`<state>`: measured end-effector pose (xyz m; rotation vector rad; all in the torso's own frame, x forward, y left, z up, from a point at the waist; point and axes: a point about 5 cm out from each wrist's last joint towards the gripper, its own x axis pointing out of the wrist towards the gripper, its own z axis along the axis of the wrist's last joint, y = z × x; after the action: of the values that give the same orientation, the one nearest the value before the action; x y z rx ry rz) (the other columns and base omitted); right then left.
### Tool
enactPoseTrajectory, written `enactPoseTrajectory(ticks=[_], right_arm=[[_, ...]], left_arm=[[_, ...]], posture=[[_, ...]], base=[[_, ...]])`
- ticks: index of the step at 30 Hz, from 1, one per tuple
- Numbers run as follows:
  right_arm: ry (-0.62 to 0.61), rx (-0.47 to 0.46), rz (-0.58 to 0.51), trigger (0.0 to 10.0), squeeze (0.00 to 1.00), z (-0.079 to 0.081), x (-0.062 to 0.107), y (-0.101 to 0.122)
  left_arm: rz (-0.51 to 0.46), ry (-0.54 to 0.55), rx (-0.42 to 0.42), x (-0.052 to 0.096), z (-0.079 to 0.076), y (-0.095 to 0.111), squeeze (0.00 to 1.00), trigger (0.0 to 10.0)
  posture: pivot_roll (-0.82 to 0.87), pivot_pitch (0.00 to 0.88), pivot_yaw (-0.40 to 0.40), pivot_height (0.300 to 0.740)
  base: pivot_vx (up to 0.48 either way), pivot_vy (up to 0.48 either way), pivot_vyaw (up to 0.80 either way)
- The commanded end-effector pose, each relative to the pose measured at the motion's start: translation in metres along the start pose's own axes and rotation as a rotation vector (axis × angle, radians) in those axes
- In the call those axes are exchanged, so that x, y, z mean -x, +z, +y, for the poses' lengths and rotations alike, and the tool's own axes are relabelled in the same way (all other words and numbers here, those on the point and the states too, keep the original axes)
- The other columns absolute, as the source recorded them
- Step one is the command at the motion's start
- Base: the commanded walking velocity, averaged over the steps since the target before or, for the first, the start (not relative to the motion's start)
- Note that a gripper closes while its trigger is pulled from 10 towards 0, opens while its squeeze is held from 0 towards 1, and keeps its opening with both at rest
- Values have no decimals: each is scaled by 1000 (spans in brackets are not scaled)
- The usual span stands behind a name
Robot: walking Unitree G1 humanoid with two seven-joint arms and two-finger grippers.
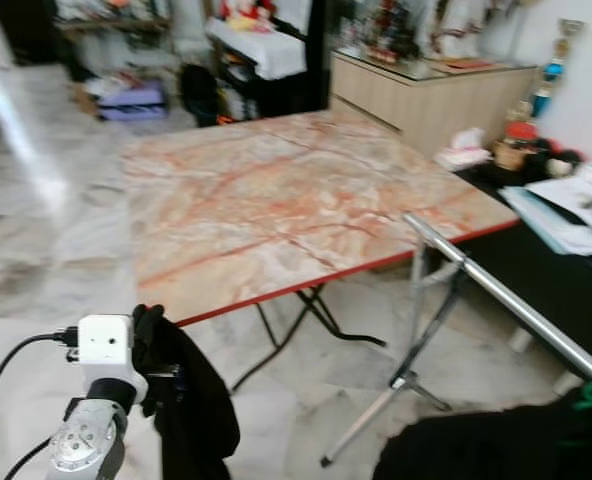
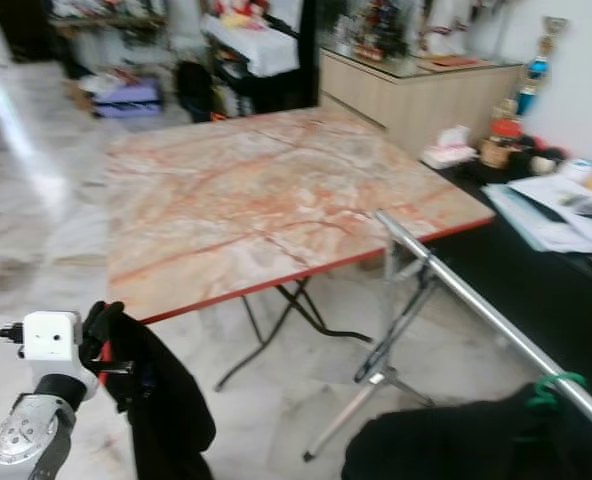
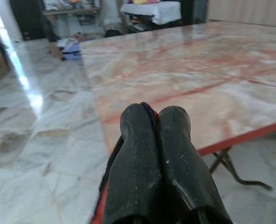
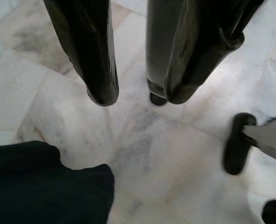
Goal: Hang hanger
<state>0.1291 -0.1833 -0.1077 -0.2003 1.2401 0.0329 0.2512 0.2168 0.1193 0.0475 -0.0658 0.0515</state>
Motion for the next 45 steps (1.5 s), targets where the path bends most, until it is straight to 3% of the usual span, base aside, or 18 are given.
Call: enactPoseTrajectory(ticks=[1,6,45], right_arm=[[18,-8,-22,10000,0,7,0,6],[23,-39,-36,10000,0,9,0,8],[14,-55,-30,10000,0,3,0,12]], left_arm=[[-18,10,-21,0,4,5,0,10000],[-7,10,-6,1,4,4,0,10000],[3,28,-7,2,10,5,0,10000]], posture=[[228,0,-15,740],[229,0,-15,740],[233,4,-23,740]], base=[[0,0,0],[0,52,0],[0,467,-48]])
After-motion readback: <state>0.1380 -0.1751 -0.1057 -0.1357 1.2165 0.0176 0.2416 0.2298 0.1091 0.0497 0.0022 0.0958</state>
